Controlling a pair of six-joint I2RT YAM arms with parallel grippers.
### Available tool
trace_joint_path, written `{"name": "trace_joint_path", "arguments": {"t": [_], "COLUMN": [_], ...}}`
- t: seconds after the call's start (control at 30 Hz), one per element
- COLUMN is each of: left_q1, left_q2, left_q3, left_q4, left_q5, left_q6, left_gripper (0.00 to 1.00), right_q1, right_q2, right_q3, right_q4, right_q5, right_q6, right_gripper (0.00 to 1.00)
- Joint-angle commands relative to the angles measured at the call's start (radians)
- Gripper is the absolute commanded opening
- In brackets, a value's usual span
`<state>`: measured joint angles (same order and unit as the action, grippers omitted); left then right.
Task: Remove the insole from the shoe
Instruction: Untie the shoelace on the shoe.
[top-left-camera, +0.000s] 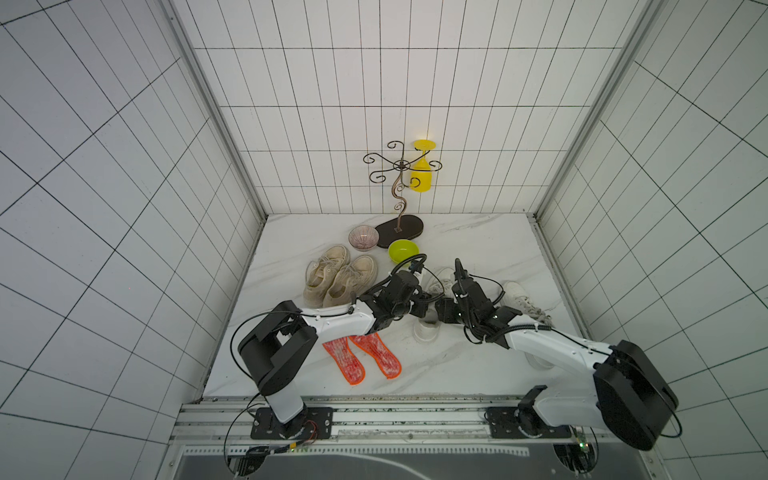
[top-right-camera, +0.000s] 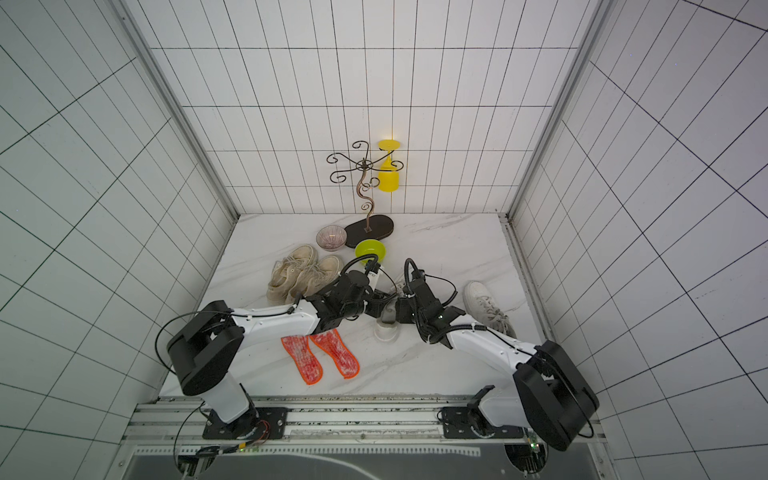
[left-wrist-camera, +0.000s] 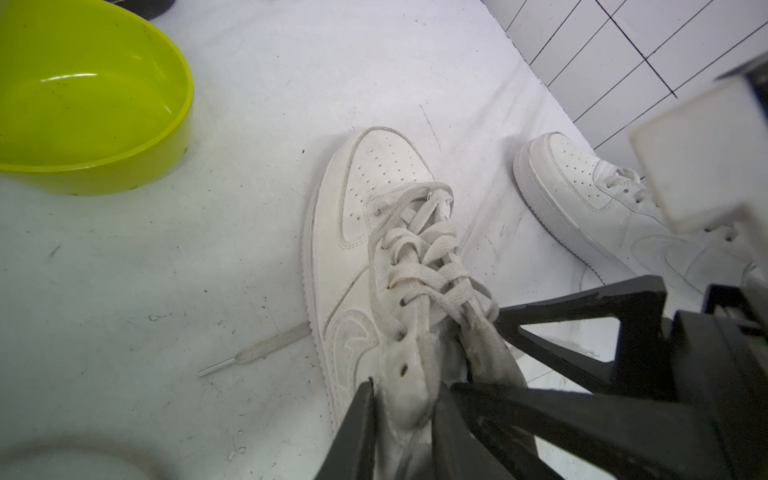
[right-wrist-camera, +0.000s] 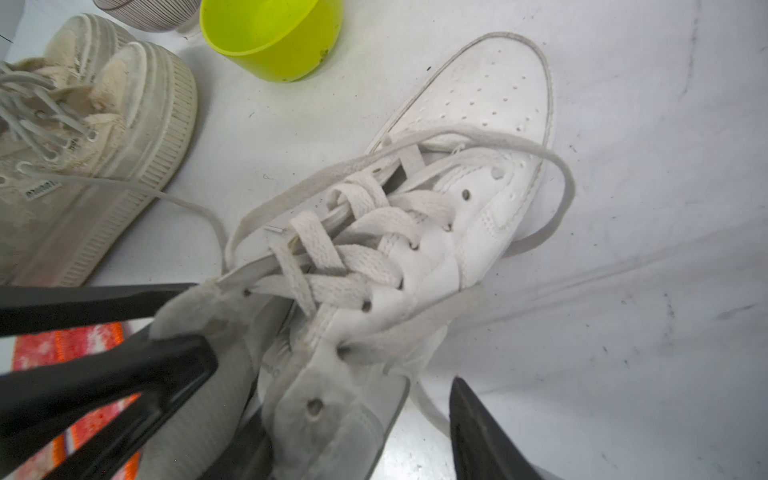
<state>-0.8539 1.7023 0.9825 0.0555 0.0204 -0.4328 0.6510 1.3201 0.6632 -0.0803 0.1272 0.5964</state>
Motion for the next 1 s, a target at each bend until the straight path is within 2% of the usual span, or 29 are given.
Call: {"name": "trace_joint_path", "arguments": {"t": [0.0,0.07,0.23,0.4,0.53,0.6,0.77,0.87,0.97], "left_q1": [-0.002,0.0,0.026,0.064,0.07,0.069,0.001,-0.046,-0.064], "left_q2": [0.019,0.003,-0.033,-0.075,-0.099,-0.101,-0.09,-0.089,-0.09], "left_q3": [0.018,0.002,-0.055,-0.132,-0.165,-0.169,-0.136,-0.121,-0.116], "left_q4": [-0.07,-0.076,-0.097,-0.082,-0.056,-0.028,0.015,0.024,0.009], "left_q5": [-0.121,-0.169,-0.261,-0.279,-0.269,-0.226,-0.166,-0.173,-0.185], "left_q6": [-0.034,-0.049,-0.069,-0.096,-0.107,-0.105,-0.112,-0.148,-0.214], "left_gripper": [0.2,0.15,0.03,0.0,0.0,0.0,0.0,0.0,0.0], "right_q1": [0.003,0.001,-0.039,-0.217,-0.226,-0.225,-0.151,-0.121,-0.11], "right_q2": [0.021,0.001,-0.077,-0.118,-0.116,-0.111,-0.109,-0.121,-0.145], "right_q3": [0.056,0.038,-0.029,-0.118,-0.126,-0.127,-0.115,-0.108,-0.108], "right_q4": [-0.101,-0.108,-0.13,-0.095,-0.097,-0.07,-0.006,-0.016,-0.034], "right_q5": [0.151,0.207,0.304,0.169,0.164,0.098,-0.043,-0.11,-0.199], "right_q6": [0.041,0.043,0.044,0.026,0.017,-0.017,-0.144,-0.191,-0.224], "right_gripper": [0.49,0.43,0.18,0.07,0.05,0.01,0.06,0.17,0.34]}}
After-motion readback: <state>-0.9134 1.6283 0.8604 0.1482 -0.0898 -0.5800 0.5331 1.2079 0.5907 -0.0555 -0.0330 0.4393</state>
